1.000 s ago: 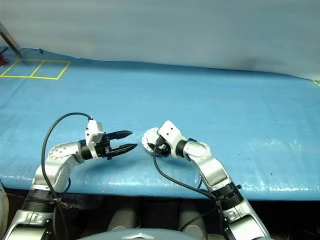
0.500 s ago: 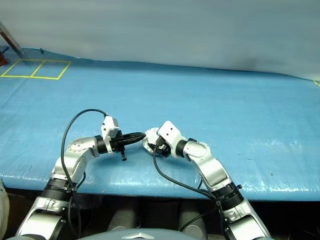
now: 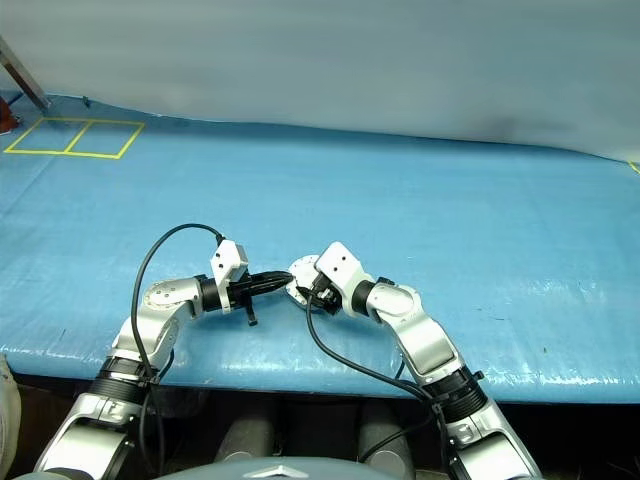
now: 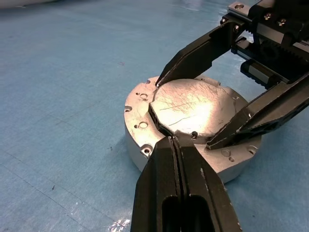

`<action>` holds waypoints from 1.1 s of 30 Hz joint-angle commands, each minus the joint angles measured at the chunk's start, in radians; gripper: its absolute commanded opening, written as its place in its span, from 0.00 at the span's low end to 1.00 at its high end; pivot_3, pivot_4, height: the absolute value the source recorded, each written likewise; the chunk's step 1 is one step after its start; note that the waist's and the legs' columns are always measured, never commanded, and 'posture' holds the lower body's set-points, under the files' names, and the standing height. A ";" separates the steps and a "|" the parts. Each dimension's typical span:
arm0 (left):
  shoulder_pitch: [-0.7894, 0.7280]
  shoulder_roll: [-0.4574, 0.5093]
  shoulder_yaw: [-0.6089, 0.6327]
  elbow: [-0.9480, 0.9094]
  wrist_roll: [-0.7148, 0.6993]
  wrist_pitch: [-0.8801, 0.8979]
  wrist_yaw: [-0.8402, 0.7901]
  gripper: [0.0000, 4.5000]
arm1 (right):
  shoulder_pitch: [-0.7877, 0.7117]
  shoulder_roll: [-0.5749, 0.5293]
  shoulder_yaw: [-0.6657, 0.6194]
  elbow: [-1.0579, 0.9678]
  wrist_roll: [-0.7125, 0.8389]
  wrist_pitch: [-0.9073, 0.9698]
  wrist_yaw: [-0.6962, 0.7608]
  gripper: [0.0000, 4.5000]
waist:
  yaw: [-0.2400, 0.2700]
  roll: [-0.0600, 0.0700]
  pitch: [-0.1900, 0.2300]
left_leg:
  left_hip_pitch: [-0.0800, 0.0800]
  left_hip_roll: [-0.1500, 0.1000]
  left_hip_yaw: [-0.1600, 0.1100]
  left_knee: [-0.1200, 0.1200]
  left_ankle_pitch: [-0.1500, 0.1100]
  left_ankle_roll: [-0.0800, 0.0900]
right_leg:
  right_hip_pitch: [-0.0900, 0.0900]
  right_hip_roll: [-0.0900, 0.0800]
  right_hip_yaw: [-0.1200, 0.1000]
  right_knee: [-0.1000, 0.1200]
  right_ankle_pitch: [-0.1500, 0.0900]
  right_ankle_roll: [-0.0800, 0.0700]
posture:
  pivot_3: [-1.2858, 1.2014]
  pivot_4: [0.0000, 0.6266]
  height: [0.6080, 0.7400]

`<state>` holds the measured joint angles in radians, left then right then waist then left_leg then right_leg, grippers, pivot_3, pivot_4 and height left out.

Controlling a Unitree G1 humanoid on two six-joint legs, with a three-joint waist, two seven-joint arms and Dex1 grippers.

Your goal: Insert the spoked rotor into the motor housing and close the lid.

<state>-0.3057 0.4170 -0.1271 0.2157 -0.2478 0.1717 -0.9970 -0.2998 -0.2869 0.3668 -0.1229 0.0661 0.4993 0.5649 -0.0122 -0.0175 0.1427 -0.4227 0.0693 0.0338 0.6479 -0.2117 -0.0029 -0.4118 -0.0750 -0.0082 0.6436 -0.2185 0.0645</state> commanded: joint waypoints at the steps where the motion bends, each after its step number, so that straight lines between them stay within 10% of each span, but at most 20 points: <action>1: 0.005 -0.019 -0.004 -0.023 -0.012 0.029 0.014 0.01 | 0.003 -0.008 -0.012 0.029 -0.026 0.029 -0.023 0.68 | 0.001 0.000 0.000 | 0.000 0.000 0.000 0.000 0.000 0.000 | 0.000 0.000 0.000 0.000 0.000 0.000 | 0.52 0.24 1.00; 31: 0.018 -0.011 -0.015 -0.065 -0.048 0.103 -0.026 0.01 | 0.021 0.052 -0.152 -0.261 0.192 0.144 0.012 0.68 | 0.001 0.000 0.007 | -0.008 -0.002 -0.002 -0.002 -0.001 0.001 | -0.005 -0.001 0.000 -0.002 0.000 -0.002 | 0.52 0.24 1.00; 33: 0.015 -0.010 -0.015 -0.062 -0.049 0.101 -0.026 0.00 | 0.025 0.048 -0.135 -0.233 0.181 0.132 0.015 0.84 | 0.001 0.001 0.007 | -0.008 -0.002 -0.002 -0.002 -0.001 0.001 | -0.005 -0.001 0.000 -0.002 0.000 -0.001 | 0.52 0.24 1.00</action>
<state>-0.2998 0.4074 -0.1264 0.1502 -0.3051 0.2624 -1.0134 -0.2513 -0.2501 0.2437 -0.2849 0.2215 0.6756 0.5688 -0.0111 -0.0168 0.1498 -0.4308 0.0669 0.0317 0.6462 -0.2125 -0.0023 -0.4165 -0.0754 -0.0084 0.6420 -0.2187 0.0635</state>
